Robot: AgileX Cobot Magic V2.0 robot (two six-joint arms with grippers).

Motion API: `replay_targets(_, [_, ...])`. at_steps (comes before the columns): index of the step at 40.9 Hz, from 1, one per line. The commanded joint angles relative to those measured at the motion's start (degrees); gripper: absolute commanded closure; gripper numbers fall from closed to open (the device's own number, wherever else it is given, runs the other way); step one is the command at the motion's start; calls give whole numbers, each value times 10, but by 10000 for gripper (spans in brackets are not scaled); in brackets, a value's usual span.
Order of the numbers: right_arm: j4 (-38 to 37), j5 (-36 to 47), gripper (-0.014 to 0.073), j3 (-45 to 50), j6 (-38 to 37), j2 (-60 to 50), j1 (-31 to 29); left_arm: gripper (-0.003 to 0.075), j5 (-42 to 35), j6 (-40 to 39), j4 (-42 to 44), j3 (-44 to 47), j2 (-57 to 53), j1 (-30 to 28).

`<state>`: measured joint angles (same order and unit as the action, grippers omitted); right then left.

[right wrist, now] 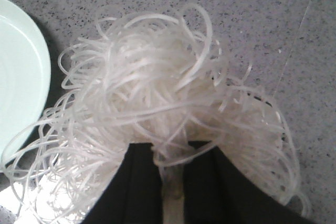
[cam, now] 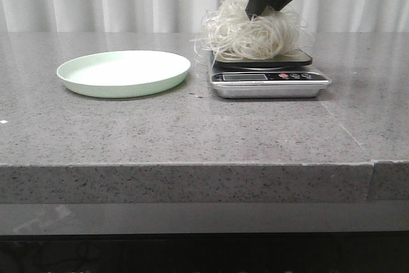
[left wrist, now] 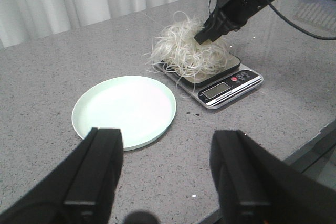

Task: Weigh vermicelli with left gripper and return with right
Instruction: 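Lower the right gripper onto the vermicelli on the scale and close it, then lift the vermicelli with the right gripper and carry it over the plate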

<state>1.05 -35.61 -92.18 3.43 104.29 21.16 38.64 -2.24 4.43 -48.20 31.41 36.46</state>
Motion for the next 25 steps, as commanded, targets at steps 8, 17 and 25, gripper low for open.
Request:
replay_targets(8, [3, -5, 433, -119, 5, -34, 36, 281, -42, -6, 1, -14, 1, -1])
replay_targets(17, [3, 43, 433, -172, 5, -34, 90, 281, -42, -6, 1, -14, 1, -1])
replay_targets(25, [3, 108, 433, -172, 5, -20, 135, 281, -43, -6, 1, -14, 1, -1])
